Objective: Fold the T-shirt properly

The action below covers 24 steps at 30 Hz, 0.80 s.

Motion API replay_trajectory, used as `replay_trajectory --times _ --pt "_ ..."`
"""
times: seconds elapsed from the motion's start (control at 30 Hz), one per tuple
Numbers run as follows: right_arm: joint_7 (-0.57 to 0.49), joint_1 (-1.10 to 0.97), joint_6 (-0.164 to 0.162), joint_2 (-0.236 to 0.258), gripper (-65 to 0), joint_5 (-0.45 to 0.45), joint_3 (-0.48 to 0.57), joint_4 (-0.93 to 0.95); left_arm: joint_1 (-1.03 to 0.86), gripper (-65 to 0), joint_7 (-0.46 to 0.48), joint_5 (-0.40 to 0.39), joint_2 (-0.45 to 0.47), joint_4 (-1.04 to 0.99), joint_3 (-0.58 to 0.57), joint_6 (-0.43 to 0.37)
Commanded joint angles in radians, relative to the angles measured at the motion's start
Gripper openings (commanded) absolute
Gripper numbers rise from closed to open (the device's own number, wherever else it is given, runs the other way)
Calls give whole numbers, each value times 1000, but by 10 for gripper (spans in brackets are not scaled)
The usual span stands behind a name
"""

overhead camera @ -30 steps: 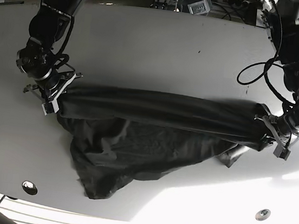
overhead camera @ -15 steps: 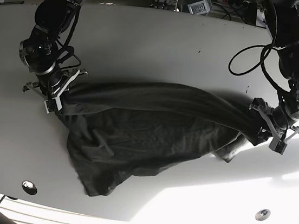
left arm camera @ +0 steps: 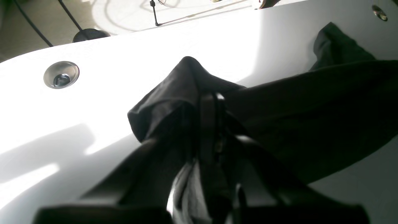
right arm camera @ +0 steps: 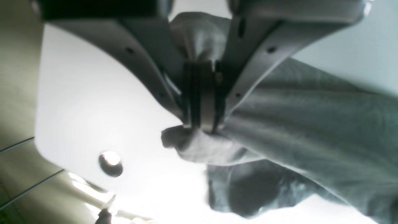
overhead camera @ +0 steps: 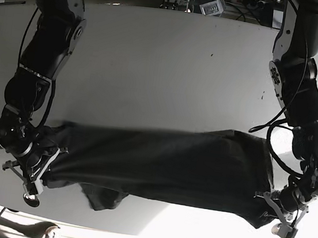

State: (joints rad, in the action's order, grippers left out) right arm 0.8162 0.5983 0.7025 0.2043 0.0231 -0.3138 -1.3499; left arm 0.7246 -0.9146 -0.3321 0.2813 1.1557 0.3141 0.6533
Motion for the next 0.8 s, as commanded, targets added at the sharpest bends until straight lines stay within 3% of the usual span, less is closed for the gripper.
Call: replay_trajectory --times 0.03,0.27,0.33,0.43,0.67,0.73,0.8 --pt "-30 130 -4 19 -633 -13 14 56 123 -650 94 -3 23 -43 -37 -2" --pt "-90 420 -4 48 -633 -12 28 327 461 -650 332 130 37 -425 -145 0" --pt "-134 506 -4 59 -633 -12 98 412 573 -650 420 155 52 -560 -177 1" --pt "-206 611 -4 60 -631 -13 158 507 584 -650 510 163 55 -708 -247 4" --pt "-179 707 -4 59 -631 -19 233 540 584 -650 510 161 57 -734 -286 7" --pt "-136 707 -4 59 -631 -21 230 439 584 -650 449 152 103 -708 -278 9" --pt "-108 598 -4 57 -631 -21 230 327 584 -650 404 86 112 -606 -263 9"
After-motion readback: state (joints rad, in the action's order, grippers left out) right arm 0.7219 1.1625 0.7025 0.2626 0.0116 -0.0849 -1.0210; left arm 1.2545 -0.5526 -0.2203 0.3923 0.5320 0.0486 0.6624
